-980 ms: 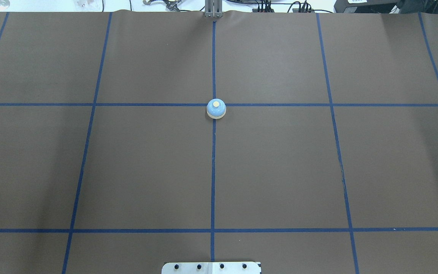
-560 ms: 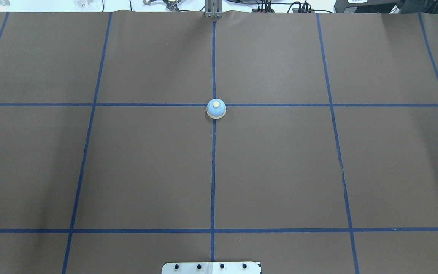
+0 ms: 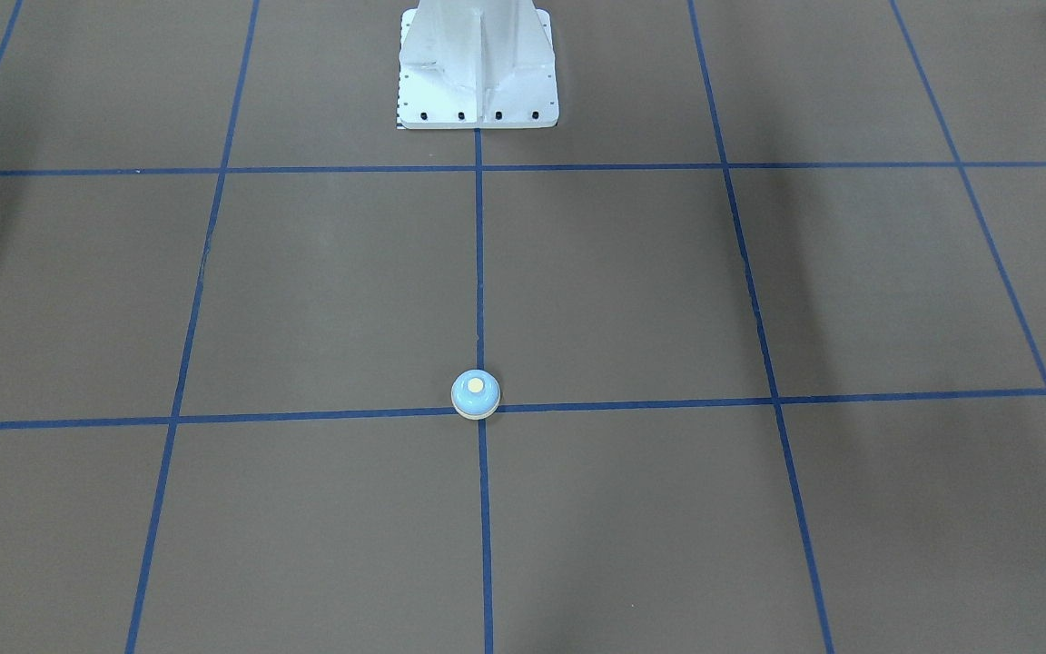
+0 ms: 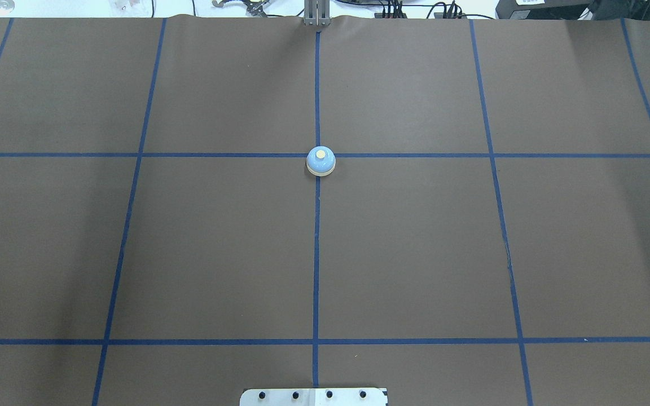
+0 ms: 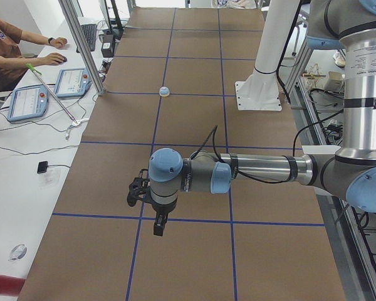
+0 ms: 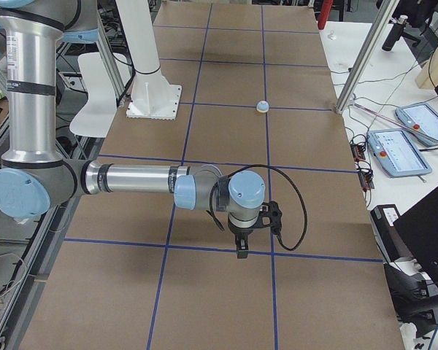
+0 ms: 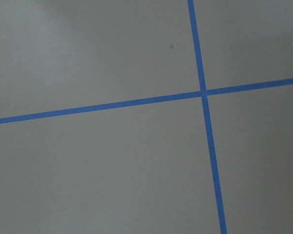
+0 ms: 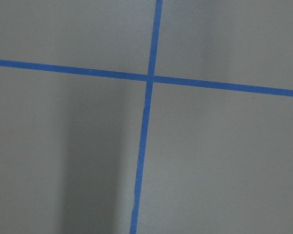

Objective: Place and press bell with both arms

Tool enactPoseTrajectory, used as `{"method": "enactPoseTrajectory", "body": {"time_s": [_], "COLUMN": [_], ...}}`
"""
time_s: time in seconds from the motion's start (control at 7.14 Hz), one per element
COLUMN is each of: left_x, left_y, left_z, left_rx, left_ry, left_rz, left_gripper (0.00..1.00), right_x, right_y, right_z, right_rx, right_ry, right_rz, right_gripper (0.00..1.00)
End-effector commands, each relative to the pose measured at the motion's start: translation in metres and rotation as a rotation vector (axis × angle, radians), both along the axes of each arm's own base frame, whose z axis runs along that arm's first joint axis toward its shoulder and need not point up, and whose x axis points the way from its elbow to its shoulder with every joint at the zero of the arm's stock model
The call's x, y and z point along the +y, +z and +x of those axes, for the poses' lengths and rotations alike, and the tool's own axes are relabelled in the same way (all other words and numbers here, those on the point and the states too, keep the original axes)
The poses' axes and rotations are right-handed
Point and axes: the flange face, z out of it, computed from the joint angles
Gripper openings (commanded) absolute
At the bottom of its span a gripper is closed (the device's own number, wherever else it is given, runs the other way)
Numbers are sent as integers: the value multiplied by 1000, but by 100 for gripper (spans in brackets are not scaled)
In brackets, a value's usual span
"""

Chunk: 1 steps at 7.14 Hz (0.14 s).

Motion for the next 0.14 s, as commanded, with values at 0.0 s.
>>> {"method": "enactPoseTrajectory", "body": {"time_s": [0.0], "left_x": [-1], "left_y": [-1], "left_z": [0], "left_rx": [-2], "left_ry": [1], "left_rz": [3], "left_gripper": [100], "right_x": [-1], "right_y": [-2], "right_z": [0], "right_rx": [0], "right_ry": [2], "right_rz": [2], "right_gripper": [100]}}
